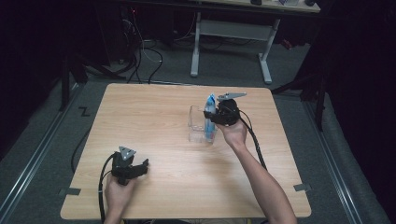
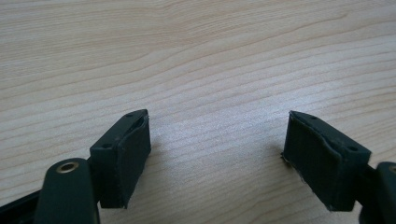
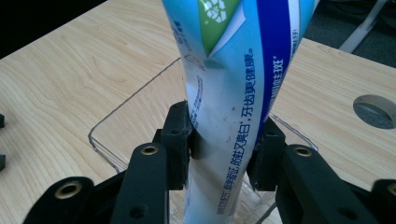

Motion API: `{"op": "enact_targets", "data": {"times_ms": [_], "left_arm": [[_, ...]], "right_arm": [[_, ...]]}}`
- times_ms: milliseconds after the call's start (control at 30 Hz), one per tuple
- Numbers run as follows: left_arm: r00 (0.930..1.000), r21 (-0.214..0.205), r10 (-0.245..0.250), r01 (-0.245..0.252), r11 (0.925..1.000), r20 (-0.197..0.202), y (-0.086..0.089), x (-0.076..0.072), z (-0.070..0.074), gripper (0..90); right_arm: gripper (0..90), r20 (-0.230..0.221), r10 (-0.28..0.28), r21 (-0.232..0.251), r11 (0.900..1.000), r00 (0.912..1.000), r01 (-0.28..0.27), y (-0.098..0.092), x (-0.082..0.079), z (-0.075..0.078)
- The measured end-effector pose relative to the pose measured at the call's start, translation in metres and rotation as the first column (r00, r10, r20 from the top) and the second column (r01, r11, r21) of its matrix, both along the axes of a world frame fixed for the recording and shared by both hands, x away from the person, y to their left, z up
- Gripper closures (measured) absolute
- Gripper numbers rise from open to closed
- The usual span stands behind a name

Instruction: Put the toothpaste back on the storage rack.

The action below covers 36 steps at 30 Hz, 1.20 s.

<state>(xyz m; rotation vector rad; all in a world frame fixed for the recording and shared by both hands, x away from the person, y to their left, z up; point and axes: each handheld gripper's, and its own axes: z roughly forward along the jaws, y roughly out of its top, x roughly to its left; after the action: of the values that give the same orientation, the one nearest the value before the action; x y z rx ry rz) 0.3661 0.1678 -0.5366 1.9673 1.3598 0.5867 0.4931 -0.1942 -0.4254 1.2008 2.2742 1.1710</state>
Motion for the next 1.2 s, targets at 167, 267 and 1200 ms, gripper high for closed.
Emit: {"op": "enact_targets", "data": {"times_ms": [167, 267, 1200], "left_arm": [[1.0000, 0.000, 0.000, 0.000, 1.0000, 0.000, 0.000, 0.000, 0.000, 23.2], [1.0000, 0.000, 0.000, 0.000, 1.0000, 0.000, 0.000, 0.000, 0.000, 23.2], [1.0000, 0.000, 0.000, 0.000, 1.0000, 0.000, 0.000, 0.000, 0.000, 23.2]], "right_arm": [[64.0, 0.014, -0.011, -0.011, 0.9999, 0.9999, 0.011, -0.002, -0.001, 0.000], [62.5, 0.026, -0.034, -0.030, 0.9989, 0.9991, 0.035, -0.005, -0.001, 0.001], [52.2, 0.055, -0.069, -0.077, 0.9944, 0.9961, 0.073, -0.016, -0.009, 0.003]]}}
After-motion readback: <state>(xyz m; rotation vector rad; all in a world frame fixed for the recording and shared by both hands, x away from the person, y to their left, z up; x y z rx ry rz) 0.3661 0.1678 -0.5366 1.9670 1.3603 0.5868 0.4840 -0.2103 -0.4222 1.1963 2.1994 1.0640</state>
